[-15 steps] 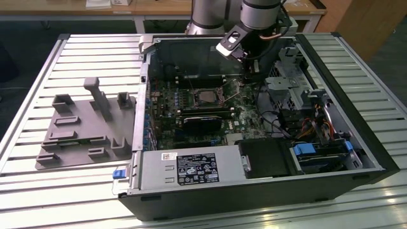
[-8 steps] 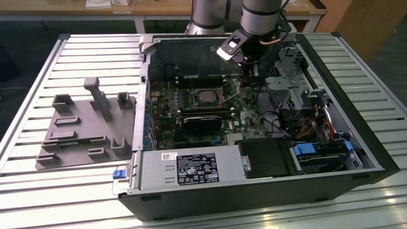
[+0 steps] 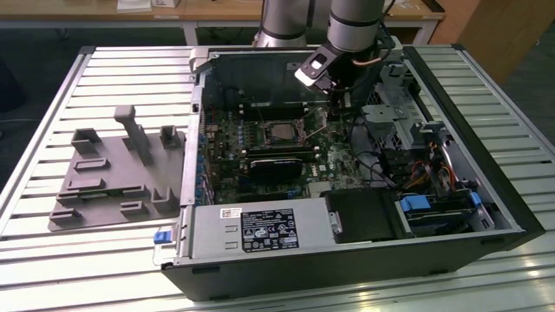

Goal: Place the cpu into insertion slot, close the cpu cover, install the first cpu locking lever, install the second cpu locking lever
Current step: 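Close the cpu cover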

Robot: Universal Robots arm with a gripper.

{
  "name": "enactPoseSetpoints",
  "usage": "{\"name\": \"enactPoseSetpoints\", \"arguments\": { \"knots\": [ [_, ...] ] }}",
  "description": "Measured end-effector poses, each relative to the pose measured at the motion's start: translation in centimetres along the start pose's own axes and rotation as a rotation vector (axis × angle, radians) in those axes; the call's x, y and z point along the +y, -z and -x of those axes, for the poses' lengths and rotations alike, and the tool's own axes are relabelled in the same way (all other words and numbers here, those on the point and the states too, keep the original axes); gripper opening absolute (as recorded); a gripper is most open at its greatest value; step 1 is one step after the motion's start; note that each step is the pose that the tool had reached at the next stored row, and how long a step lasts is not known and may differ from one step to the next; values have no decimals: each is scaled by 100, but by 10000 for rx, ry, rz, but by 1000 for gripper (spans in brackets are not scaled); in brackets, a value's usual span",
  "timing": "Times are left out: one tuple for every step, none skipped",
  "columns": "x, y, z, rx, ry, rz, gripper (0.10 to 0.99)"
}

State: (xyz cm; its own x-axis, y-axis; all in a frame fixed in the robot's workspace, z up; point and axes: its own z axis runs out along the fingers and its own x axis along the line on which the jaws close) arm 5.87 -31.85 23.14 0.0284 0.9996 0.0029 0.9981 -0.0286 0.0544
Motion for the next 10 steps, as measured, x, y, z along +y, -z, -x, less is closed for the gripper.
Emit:
{"name": "enactPoseSetpoints", "arguments": {
  "knots": [
    [0, 0, 0, 0, 0, -2, 102],
    [1, 0, 0, -1, 2, -53, 102],
    [4, -1, 0, -6, 1, -181, 102],
    [7, -2, 0, -11, 0, -357, 102],
    [13, -4, 0, -15, 0, -538, 102],
    [17, -6, 0, -20, -1, -721, 102],
    [21, -7, -1, -25, -2, -903, 102],
    [27, -8, -1, -30, -2, -1080, 102],
    [31, -10, -1, -35, -1, -1262, 102],
    [35, -11, -1, -39, -1, -1439, 102]
  ]
}}
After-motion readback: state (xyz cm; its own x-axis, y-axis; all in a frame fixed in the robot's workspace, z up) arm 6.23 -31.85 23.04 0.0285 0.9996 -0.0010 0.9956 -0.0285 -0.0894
